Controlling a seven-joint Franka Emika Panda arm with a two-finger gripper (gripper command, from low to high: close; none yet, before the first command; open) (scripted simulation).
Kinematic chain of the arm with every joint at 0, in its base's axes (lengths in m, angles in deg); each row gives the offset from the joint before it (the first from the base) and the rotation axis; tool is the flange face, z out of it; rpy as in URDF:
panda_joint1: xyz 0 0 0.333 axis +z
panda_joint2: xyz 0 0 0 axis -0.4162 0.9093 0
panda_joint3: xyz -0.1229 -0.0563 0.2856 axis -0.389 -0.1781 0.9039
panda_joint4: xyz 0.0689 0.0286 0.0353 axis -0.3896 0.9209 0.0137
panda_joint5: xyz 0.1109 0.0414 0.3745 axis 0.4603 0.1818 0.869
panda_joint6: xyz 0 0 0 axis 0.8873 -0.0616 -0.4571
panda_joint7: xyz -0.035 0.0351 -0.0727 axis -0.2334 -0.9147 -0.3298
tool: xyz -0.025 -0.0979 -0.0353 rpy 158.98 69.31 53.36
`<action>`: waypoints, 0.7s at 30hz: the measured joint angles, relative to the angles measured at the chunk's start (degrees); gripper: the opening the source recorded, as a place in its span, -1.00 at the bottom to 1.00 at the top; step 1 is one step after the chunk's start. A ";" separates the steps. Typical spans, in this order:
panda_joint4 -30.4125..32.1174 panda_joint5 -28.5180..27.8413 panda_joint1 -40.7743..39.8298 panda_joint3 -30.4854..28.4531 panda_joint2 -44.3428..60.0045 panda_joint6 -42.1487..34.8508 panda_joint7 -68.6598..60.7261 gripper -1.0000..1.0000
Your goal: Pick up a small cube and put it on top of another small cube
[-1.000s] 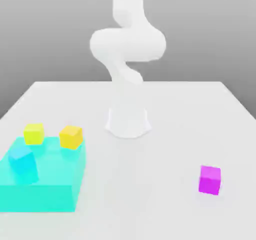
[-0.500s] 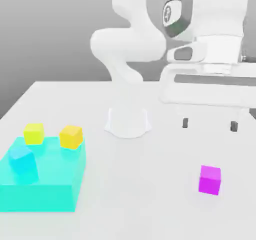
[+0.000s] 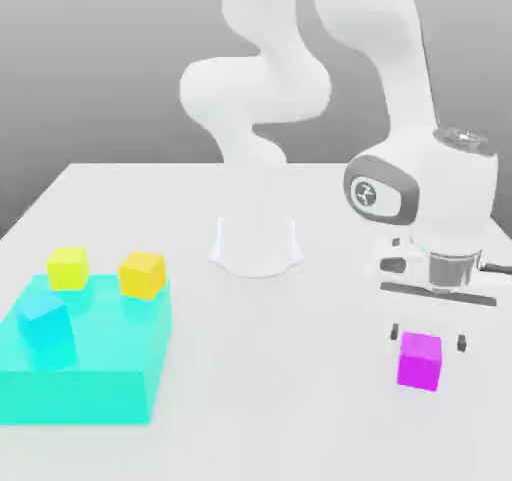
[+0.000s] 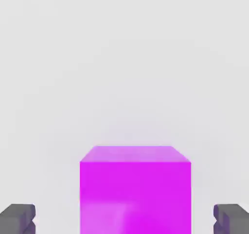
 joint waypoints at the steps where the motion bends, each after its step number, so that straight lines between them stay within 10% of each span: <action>1: -0.32 -1.68 1.77 -2.15 1.35 1.00 1.27 0.00; 2: -0.57 -2.98 3.14 -3.82 2.41 1.78 2.25 -1.00; 9: -0.63 -3.35 3.13 -3.88 2.55 1.96 2.53 -1.00; 21: 3.67 16.12 -9.29 6.36 -13.93 -9.72 -10.69 -1.00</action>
